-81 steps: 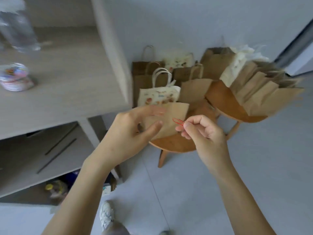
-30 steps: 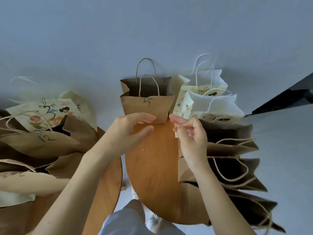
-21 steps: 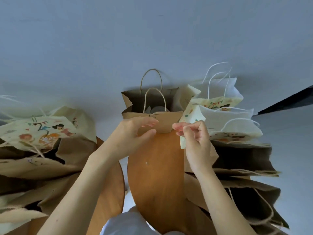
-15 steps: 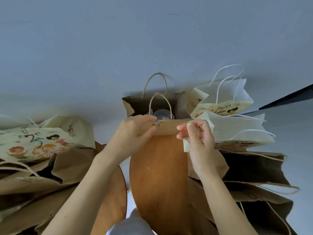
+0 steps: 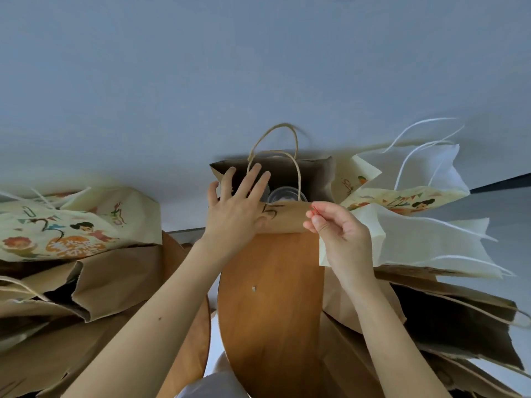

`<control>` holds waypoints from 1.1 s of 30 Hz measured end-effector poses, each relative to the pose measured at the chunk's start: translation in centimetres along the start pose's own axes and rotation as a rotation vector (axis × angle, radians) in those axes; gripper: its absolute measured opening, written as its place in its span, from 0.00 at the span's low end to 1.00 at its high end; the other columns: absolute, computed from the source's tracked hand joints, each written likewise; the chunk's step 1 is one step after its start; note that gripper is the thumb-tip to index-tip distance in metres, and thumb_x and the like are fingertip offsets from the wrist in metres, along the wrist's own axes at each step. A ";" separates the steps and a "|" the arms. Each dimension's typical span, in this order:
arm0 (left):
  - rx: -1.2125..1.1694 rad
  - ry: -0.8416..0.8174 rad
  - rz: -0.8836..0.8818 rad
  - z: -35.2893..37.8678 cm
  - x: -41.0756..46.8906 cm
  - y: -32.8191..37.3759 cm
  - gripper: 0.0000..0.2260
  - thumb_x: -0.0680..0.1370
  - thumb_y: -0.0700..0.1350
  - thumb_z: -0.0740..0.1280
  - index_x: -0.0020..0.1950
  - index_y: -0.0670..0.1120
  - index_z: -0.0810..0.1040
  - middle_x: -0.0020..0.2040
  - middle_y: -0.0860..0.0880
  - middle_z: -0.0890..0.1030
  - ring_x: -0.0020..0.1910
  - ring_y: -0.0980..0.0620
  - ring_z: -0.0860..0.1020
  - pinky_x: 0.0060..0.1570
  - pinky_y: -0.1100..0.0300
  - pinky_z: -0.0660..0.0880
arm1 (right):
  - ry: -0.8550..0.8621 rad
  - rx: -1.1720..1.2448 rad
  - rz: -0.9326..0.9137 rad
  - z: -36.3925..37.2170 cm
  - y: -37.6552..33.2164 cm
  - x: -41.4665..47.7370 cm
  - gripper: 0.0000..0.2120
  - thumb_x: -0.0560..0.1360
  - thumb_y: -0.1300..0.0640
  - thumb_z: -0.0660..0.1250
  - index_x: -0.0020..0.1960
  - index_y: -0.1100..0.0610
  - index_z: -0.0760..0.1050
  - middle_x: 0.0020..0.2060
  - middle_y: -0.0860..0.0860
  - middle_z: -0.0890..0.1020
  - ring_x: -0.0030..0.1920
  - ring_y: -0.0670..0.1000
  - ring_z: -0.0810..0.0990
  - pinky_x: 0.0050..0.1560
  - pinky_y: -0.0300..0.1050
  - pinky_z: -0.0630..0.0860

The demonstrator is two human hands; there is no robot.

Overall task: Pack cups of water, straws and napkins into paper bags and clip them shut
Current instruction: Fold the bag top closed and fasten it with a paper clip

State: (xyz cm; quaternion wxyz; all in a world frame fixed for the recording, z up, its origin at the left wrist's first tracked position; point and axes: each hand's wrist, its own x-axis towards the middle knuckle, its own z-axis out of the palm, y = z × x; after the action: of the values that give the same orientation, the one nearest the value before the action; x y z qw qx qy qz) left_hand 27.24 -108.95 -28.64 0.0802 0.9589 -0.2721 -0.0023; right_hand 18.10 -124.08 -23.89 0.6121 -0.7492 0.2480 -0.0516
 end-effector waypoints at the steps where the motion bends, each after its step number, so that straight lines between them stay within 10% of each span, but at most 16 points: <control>1: 0.045 0.021 -0.006 0.5 0.4 -0.1 0.38 0.59 0.51 0.79 0.66 0.45 0.73 0.66 0.44 0.74 0.60 0.33 0.73 0.53 0.39 0.71 | -0.010 -0.012 -0.007 0.1 -0.1 0.4 0.11 0.75 0.62 0.65 0.49 0.46 0.76 0.43 0.43 0.83 0.43 0.42 0.82 0.45 0.32 0.76; 13: 0.375 0.249 -0.113 3.2 1.6 0.0 0.42 0.64 0.58 0.71 0.74 0.49 0.60 0.70 0.50 0.66 0.67 0.34 0.64 0.59 0.44 0.66 | -0.045 -0.245 -0.100 0.3 0.9 3.5 0.07 0.74 0.59 0.68 0.50 0.51 0.80 0.39 0.43 0.83 0.41 0.40 0.82 0.45 0.31 0.77; 21: 0.313 0.260 -0.115 2.9 1.9 0.2 0.41 0.62 0.60 0.73 0.71 0.48 0.64 0.62 0.49 0.70 0.53 0.42 0.69 0.43 0.52 0.67 | -0.071 -0.295 -0.164 0.1 1.1 3.2 0.08 0.74 0.61 0.67 0.51 0.51 0.79 0.42 0.44 0.82 0.45 0.41 0.81 0.44 0.25 0.74; 29: 0.087 0.354 0.010 3.7 1.2 0.2 0.10 0.71 0.52 0.67 0.45 0.48 0.81 0.41 0.51 0.79 0.37 0.45 0.75 0.42 0.53 0.58 | -0.060 -0.446 -0.388 0.1 1.9 3.8 0.08 0.72 0.60 0.67 0.50 0.59 0.82 0.41 0.45 0.81 0.41 0.36 0.77 0.41 0.23 0.70; 33: -0.013 0.400 0.030 3.9 0.9 0.4 0.10 0.74 0.49 0.63 0.39 0.49 0.81 0.37 0.53 0.80 0.34 0.47 0.76 0.45 0.53 0.60 | -0.114 -0.560 -0.470 0.9 2.4 4.3 0.06 0.71 0.60 0.69 0.46 0.60 0.82 0.39 0.50 0.83 0.37 0.39 0.74 0.39 0.23 0.68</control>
State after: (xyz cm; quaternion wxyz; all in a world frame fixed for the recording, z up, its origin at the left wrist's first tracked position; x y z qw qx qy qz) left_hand 27.62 -110.38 -32.41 0.1390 0.9355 -0.2651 0.1878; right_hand 21.47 -125.48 -27.35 0.3675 -0.9258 0.0392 -0.0793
